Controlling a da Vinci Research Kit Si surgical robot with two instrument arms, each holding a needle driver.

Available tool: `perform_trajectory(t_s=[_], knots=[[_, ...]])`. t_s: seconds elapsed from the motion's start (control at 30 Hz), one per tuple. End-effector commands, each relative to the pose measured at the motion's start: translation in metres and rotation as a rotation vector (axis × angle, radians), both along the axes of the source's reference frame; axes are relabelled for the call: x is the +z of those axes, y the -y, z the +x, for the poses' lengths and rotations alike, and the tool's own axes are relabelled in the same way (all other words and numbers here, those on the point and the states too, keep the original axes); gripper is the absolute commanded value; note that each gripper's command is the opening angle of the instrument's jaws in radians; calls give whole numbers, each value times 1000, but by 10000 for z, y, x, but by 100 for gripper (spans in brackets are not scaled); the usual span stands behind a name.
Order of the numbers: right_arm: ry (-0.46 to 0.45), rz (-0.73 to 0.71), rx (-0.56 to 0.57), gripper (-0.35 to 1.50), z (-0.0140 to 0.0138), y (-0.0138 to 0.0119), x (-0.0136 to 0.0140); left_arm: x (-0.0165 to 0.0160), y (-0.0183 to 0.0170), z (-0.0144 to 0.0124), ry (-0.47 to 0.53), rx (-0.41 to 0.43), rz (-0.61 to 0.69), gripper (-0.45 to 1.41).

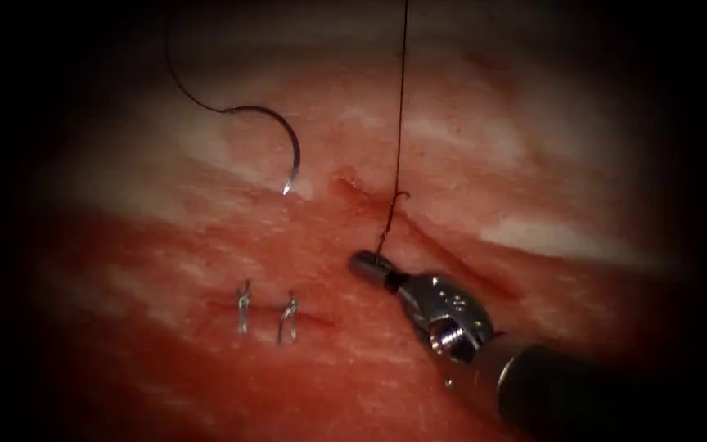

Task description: Wound Closure

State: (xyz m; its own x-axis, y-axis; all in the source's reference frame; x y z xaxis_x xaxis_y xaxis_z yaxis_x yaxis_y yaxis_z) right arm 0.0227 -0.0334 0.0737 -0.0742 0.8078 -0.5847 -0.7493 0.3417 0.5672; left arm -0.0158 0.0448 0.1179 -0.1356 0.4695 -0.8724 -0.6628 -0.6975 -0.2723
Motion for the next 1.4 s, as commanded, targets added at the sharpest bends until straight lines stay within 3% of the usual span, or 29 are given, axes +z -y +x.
perform_trajectory(t_s=[0.03, 0.5, 0.77, 1.0, 1.37, 1.4], knots=[[-4, -1, -2, -35, 8, 2, 5, 6, -6, -4, 0, -2, -1, -45], [-12, -3, -35, -35, 18, 39, -5, 26, -27, -54, -52, -42, -31, -45], [-16, -4, -46, -35, 24, 53, -12, 47, -29, -74, -97, -25, -25, -45], [-12, 1, -46, -35, 29, 52, -13, 55, -14, -65, -103, 19, -37, -45], [-58, -6, -82, -35, 29, 43, -16, 26, 10, -47, -61, 50, 18, -45], [-63, -8, -84, -21, 29, 43, -17, 21, 16, -46, -56, 61, 23, -45]])
